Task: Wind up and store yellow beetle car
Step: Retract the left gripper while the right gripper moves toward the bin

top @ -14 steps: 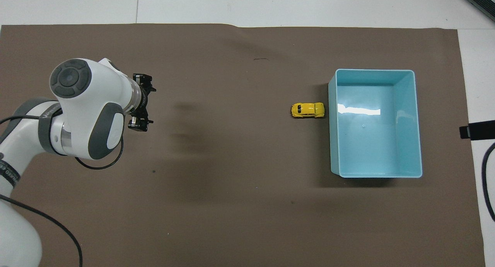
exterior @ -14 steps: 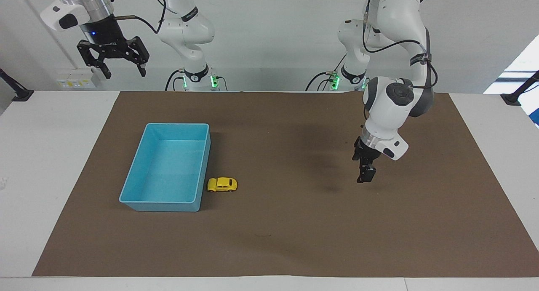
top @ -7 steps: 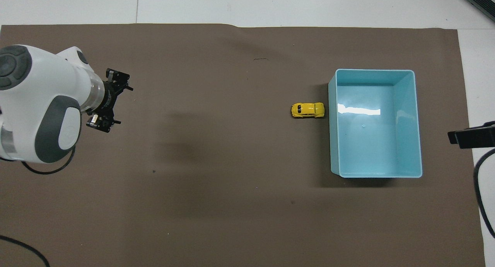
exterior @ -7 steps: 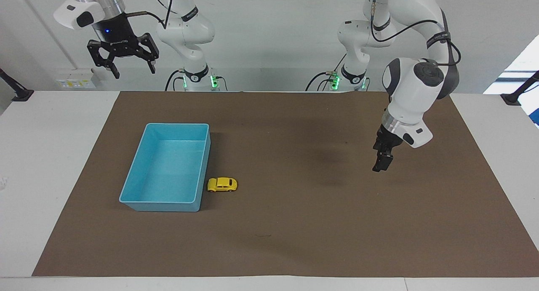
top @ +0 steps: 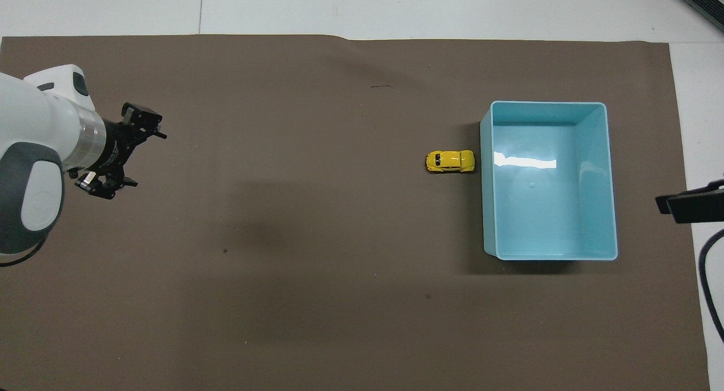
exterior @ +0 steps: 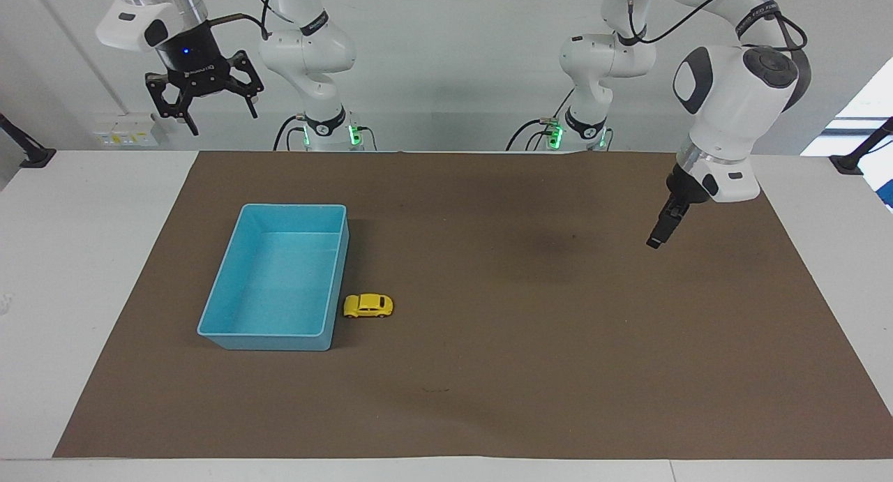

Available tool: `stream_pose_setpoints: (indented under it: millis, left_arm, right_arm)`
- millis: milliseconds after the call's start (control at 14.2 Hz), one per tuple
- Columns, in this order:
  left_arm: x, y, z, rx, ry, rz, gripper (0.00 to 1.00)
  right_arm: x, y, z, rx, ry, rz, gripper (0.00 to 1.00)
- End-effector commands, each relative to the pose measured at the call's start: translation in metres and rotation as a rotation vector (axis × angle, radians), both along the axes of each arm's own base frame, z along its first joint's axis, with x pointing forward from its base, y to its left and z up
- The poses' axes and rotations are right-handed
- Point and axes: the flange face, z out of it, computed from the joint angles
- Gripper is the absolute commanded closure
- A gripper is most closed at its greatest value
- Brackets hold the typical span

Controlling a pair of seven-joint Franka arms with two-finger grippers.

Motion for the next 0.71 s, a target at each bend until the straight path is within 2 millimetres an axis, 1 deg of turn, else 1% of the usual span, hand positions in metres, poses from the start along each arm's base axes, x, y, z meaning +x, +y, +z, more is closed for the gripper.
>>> stream_pose_setpoints:
  millis: [0,141,212,353,424,494,635]
  left_arm:
    - [-0.016,0.006,0.014,0.013,0.020,-0.179,0.00]
    - [-0.022,0.012,0.020,0.025,0.036,-0.355,0.00]
    - [-0.024,0.016,0.023,0.030,0.033,-0.432,0.00]
    - [-0.027,0.021,0.032,0.037,0.025,-0.581,0.00]
    - [-0.028,0.025,0.037,0.037,0.031,-0.615,0.00]
    - [-0.030,0.025,0.044,0.037,0.038,-0.629,0.00]
    - [-0.033,0.024,0.068,0.055,0.053,-0.648,0.00]
  right_arm:
    - [0.002,0.004,-0.010,-0.002,0.002,0.118,0.00]
    - [0.007,0.013,-0.014,-0.010,-0.010,0.217,0.00]
    - [0.012,0.016,-0.020,-0.012,-0.004,0.264,0.00]
    - [0.017,0.019,-0.022,-0.018,-0.029,0.306,0.00]
    - [0.021,0.019,-0.027,-0.019,-0.032,0.330,0.00]
    - [0.029,0.027,-0.035,-0.022,-0.034,0.388,0.00]
    - [0.037,0.037,-0.045,-0.023,-0.032,0.439,0.00]
